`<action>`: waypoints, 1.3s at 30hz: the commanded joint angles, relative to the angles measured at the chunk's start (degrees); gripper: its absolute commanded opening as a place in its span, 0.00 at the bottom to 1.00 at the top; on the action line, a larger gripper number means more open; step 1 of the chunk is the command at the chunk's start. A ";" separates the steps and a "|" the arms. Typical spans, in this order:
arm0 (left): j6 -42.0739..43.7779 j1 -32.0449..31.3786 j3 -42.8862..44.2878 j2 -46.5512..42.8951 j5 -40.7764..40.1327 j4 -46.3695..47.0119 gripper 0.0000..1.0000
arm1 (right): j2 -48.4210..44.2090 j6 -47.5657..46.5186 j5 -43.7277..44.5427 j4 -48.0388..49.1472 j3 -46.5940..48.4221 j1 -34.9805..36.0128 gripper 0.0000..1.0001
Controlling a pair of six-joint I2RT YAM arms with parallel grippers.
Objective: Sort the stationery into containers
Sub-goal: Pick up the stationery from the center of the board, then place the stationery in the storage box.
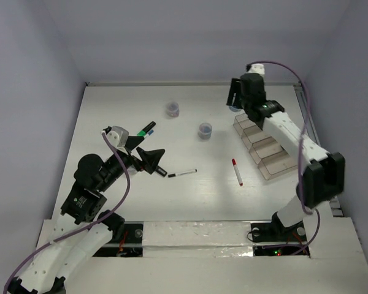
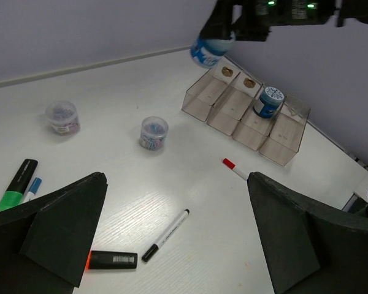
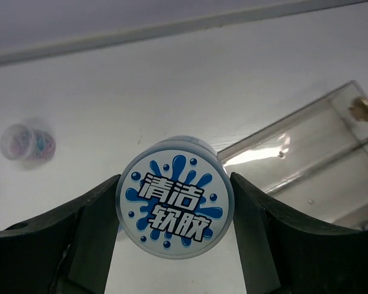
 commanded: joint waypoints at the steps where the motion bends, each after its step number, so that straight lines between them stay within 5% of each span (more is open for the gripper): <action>1: 0.24 0.32 0.88 -1.02 0.98 2.32 0.99 | -11.52 2.22 5.48 2.20 -12.11 -4.34 0.33; 10: 0.07 -0.73 0.80 -1.55 1.25 2.41 0.99 | -27.47 3.11 4.17 -4.30 -26.85 -11.21 0.33; 39: 0.15 -0.74 0.71 -1.29 1.07 2.23 0.99 | -23.00 5.13 2.50 3.07 -35.55 -13.40 0.36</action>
